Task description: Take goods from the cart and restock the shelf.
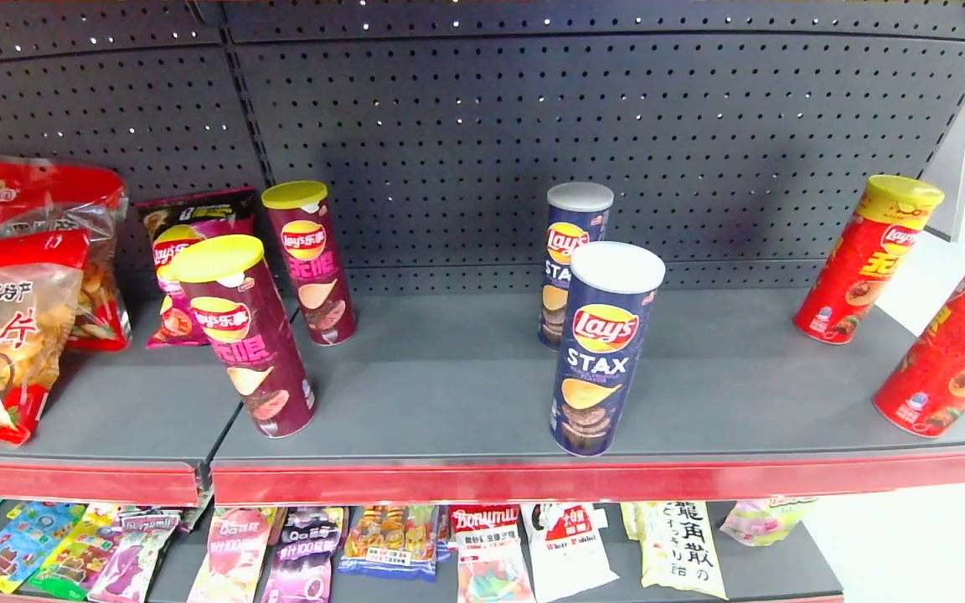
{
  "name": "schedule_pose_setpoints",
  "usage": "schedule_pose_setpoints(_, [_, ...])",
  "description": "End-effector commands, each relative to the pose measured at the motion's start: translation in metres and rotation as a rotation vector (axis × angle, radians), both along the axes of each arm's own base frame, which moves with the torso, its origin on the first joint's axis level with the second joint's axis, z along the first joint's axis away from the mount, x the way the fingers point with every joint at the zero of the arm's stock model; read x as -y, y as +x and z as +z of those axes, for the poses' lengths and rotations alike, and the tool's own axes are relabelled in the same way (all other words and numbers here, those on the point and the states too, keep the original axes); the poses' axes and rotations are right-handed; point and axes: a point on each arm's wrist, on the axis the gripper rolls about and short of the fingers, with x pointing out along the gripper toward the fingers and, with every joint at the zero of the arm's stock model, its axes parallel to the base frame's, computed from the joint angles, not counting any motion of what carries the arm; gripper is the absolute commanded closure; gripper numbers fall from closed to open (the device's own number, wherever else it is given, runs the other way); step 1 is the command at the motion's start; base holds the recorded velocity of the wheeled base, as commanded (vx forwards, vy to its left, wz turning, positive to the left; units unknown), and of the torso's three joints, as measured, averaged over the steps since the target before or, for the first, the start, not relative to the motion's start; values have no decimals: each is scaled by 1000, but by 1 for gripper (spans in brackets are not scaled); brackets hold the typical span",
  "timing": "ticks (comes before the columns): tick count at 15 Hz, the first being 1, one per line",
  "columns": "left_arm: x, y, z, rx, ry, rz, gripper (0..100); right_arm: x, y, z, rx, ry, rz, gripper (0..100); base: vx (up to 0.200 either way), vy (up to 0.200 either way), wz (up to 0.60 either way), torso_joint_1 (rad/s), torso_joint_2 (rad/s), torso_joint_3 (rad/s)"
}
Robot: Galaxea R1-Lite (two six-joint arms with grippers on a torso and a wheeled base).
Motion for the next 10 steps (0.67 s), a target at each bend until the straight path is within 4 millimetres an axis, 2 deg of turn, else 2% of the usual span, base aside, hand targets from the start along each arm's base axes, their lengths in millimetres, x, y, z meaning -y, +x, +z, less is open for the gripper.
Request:
schedule_pose_setpoints(1, [1, -4, -41, -11, -6, 59, 0, 0, 0, 0, 0, 0, 0, 0, 0, 0, 0, 0, 0, 0])
schedule_pose_setpoints(2, [1, -4, -45, -3, -12, 49, 0, 0, 0, 0, 1, 0, 0, 0, 0, 0, 0, 0, 0, 0])
schedule_pose_setpoints(4, [5, 2, -50, 104, -89, -171, 0, 0, 0, 0, 0, 0, 1, 0, 0, 0, 0, 0, 0, 0])
schedule_pose_setpoints(10, [6, 6, -56, 119, -48, -214, 0, 0, 0, 0, 0, -6, 3, 0, 0, 0, 0, 0, 0, 0])
